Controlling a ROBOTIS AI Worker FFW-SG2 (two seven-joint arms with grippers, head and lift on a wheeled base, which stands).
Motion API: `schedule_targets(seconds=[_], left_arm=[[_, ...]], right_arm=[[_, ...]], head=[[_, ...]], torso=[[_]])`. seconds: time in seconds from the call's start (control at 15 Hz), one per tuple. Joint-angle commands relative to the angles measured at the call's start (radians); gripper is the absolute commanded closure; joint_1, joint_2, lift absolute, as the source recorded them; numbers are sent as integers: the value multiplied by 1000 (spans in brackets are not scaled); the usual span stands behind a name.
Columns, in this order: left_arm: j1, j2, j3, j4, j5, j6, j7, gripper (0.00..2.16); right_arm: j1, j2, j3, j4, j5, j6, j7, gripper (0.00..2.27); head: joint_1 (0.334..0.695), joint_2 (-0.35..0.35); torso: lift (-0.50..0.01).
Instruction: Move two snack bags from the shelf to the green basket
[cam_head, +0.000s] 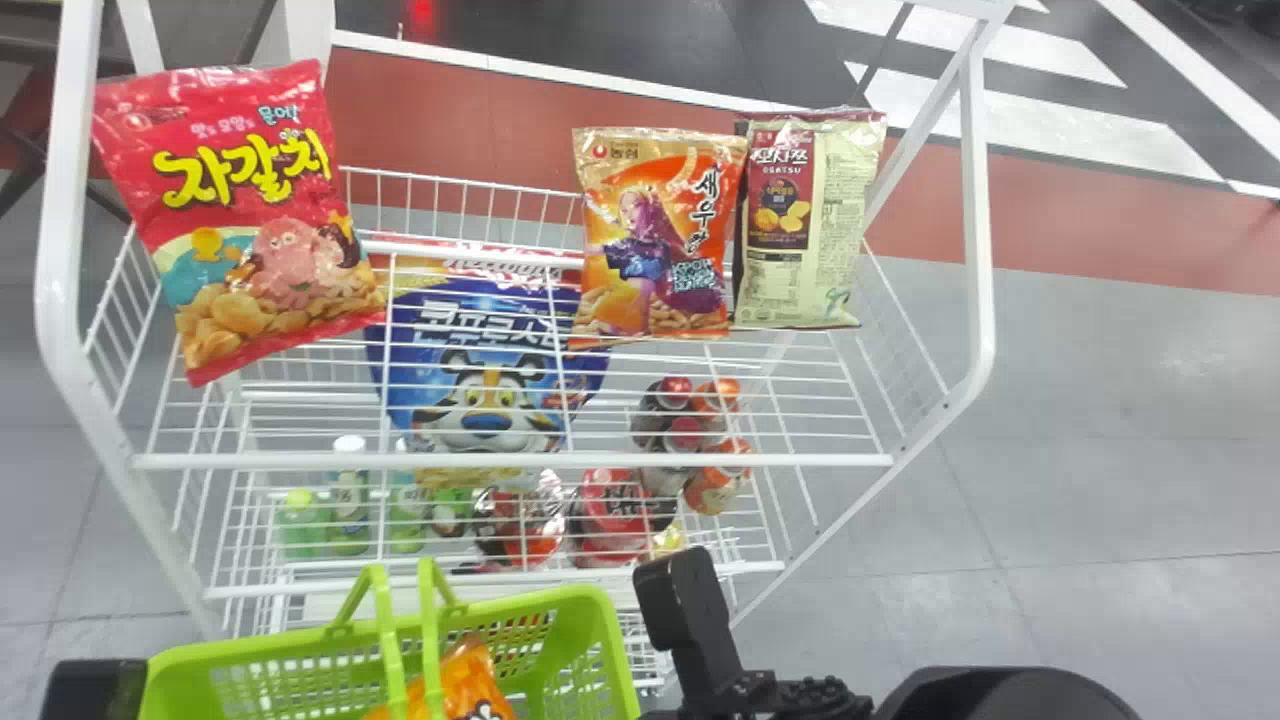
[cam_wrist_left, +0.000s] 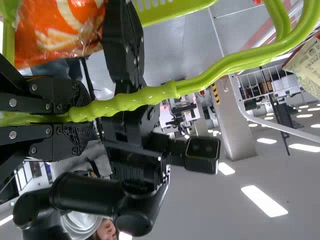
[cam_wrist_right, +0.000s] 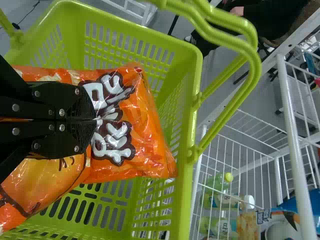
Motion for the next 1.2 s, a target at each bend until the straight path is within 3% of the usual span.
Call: schedule_targets(seconds=[0.0,0.2,0.33,0.4,0.53,0.87,0.93,1.13], left_arm=[[1,0,-3,-6,-1,0,0,2111],[1,0,-9,-9,-2,0,5,2111],[1,0,-11,-9,-4,0,6,2111],[1,0,-9,-9,-4,0,6,2111],[1,0,-8,-9,-5,0,8,2111],[-5,0,-13,-7,-5,0,9,2111],[-7,0,-14,-6,-5,0,9,2111],[-8,0,-16,-4,-5,0,9,2111]], right_arm=[[-52,0,54,105,37,-69,0,2132],[-101,1,127,266,82,-311,48,2132],[-115,7,144,308,94,-348,63,2105],[-112,4,138,294,94,-336,74,1686],[-87,4,104,213,120,-250,72,-2],[-26,-13,8,-8,203,-54,72,56],[-14,-13,-17,-42,193,-47,77,70],[0,-5,-123,-129,147,-112,83,80]], head=[[695,-279],[695,-243],[695,-175],[695,-161],[695,-149],[695,-254],[695,-311],[695,-350]], torso=[[-18],[-18],[-18],[-18],[-18],[-18],[-18],[-18]])
